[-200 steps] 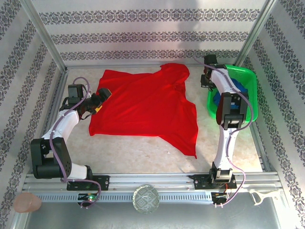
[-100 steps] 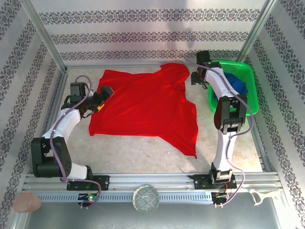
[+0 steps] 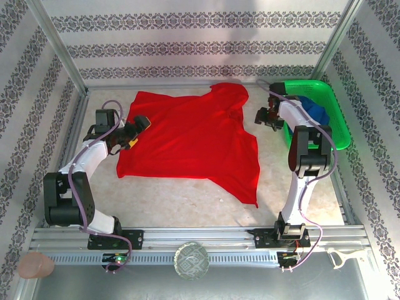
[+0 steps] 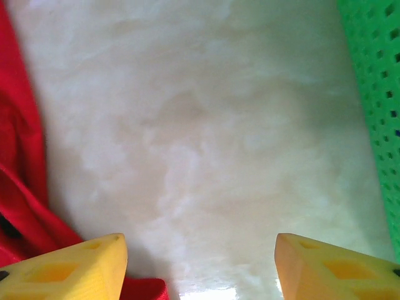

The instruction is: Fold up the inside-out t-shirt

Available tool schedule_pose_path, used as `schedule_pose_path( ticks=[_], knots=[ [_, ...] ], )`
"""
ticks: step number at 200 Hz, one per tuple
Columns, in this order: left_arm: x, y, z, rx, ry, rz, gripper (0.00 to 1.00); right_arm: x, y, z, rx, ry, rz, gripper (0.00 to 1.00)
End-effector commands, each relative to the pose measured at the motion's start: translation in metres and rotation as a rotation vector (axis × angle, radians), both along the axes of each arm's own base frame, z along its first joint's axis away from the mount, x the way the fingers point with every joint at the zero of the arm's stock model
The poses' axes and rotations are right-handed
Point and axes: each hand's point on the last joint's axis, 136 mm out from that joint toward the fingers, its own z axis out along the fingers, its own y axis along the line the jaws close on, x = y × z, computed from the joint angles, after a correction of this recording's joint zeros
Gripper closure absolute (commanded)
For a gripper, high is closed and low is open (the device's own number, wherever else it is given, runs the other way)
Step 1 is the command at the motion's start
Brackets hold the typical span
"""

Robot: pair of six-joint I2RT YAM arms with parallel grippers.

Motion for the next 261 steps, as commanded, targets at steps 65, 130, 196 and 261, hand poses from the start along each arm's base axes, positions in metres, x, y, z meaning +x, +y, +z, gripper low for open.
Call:
schedule_pose_path(
  ticks=[65, 130, 196, 261],
  knots=[
    [0.001, -0.001, -0.038, 0.034, 0.044, -0.002, 0.0, -0.03, 0.059, 0.0, 0.201, -0.023, 0.033, 0.33],
    [-0.004, 0.001, -0.066, 0.049, 0.1, 0.003, 0.0, -0.069, 0.073, -0.037, 0.259, 0.039, 0.003, 0.34],
    [-0.027, 0.019, -0.119, 0.094, 0.246, 0.133, 0.0, -0.107, 0.052, -0.026, 0.248, -0.003, -0.091, 1.0],
    [-0.049, 0.031, -0.132, 0.148, 0.297, 0.193, 0.0, -0.179, 0.045, -0.043, 0.294, 0.005, -0.245, 1.0]
  ],
)
